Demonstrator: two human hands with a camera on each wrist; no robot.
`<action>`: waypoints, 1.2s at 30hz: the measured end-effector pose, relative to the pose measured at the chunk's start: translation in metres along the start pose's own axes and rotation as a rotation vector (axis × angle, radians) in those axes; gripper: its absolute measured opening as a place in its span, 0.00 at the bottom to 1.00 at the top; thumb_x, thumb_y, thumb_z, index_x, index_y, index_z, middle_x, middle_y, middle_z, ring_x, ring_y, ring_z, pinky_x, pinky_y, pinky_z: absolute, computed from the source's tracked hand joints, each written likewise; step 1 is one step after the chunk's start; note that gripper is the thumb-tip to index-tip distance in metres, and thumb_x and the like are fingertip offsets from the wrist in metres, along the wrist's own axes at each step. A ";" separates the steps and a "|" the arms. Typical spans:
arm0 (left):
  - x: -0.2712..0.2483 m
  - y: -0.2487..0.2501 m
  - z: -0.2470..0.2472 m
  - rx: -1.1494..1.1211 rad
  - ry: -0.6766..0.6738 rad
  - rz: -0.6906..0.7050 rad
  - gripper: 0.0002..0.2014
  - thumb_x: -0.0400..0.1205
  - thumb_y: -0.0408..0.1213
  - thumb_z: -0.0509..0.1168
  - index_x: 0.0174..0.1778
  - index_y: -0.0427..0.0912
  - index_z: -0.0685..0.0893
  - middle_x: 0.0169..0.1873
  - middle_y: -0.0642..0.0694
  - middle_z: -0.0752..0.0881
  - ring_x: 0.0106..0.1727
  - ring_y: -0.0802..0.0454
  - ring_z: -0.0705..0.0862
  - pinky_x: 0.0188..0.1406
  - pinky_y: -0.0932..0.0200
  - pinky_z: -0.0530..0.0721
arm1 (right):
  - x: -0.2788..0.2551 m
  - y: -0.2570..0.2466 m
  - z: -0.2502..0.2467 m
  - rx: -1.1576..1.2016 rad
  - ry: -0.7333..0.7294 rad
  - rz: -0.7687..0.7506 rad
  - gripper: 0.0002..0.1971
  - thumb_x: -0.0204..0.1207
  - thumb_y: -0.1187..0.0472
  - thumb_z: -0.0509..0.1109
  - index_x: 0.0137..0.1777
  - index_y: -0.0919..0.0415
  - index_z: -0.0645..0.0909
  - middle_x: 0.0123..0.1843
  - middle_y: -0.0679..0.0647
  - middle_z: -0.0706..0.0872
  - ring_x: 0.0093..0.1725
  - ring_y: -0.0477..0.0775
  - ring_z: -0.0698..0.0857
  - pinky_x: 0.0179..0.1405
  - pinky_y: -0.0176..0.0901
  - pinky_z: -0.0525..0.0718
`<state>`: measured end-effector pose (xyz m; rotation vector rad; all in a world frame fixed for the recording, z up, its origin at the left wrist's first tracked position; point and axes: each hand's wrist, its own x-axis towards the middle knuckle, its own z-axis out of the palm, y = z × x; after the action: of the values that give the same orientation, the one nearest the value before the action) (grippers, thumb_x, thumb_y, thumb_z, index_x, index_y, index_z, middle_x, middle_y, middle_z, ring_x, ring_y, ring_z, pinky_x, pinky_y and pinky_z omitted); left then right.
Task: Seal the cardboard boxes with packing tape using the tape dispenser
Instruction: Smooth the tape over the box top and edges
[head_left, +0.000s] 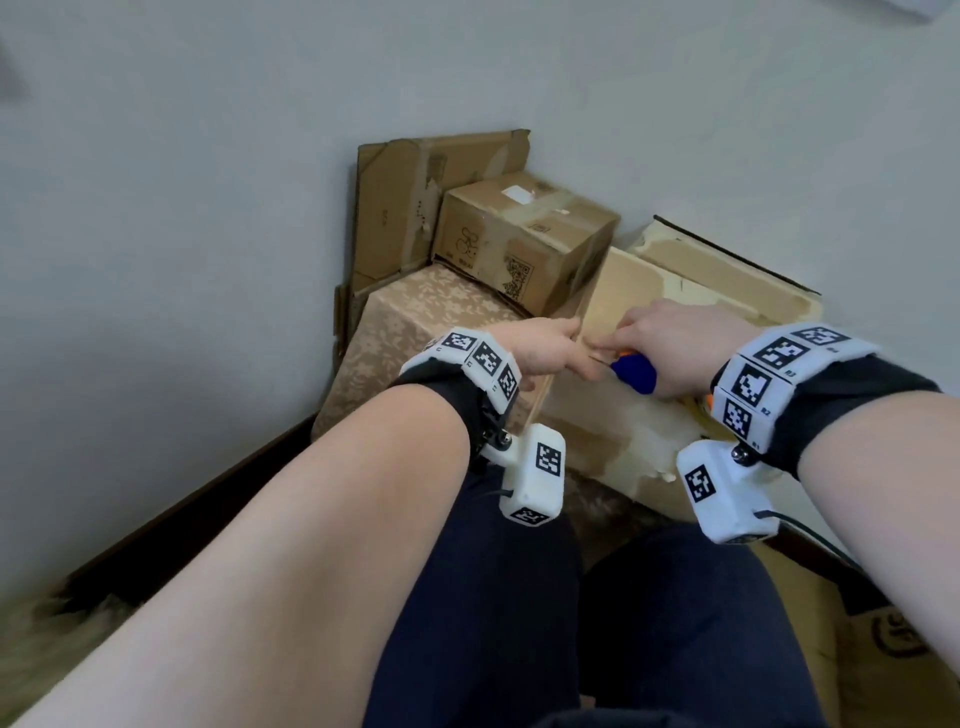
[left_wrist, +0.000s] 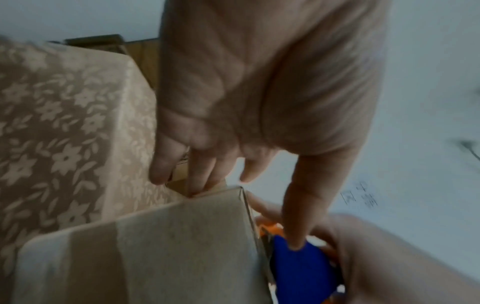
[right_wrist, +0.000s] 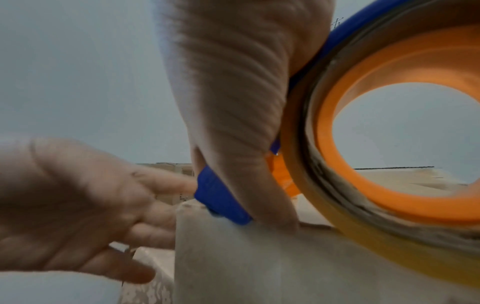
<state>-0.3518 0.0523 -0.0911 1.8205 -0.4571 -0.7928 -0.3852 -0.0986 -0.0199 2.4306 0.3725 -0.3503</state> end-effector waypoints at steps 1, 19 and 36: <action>0.000 0.008 0.001 0.128 0.014 0.029 0.52 0.60 0.45 0.76 0.82 0.58 0.60 0.78 0.49 0.70 0.74 0.44 0.72 0.63 0.43 0.78 | -0.002 0.004 0.000 0.034 0.007 -0.008 0.36 0.74 0.55 0.72 0.79 0.35 0.61 0.67 0.50 0.75 0.64 0.53 0.73 0.40 0.44 0.75; 0.039 0.037 0.006 1.101 0.422 0.035 0.18 0.81 0.35 0.64 0.67 0.49 0.77 0.67 0.40 0.78 0.73 0.42 0.73 0.63 0.44 0.80 | -0.038 0.059 0.038 1.095 0.446 0.311 0.19 0.82 0.50 0.59 0.56 0.63 0.84 0.55 0.63 0.85 0.55 0.62 0.81 0.55 0.55 0.78; 0.051 0.049 0.004 1.106 0.386 0.022 0.15 0.74 0.41 0.75 0.55 0.43 0.86 0.44 0.44 0.86 0.49 0.45 0.83 0.45 0.60 0.72 | -0.039 0.070 0.075 1.892 0.338 0.359 0.17 0.74 0.41 0.69 0.31 0.50 0.77 0.23 0.45 0.78 0.31 0.49 0.76 0.41 0.43 0.74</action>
<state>-0.3156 -0.0012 -0.0616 2.8929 -0.7320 -0.0971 -0.4082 -0.2054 -0.0245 4.2886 -0.6416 -0.0341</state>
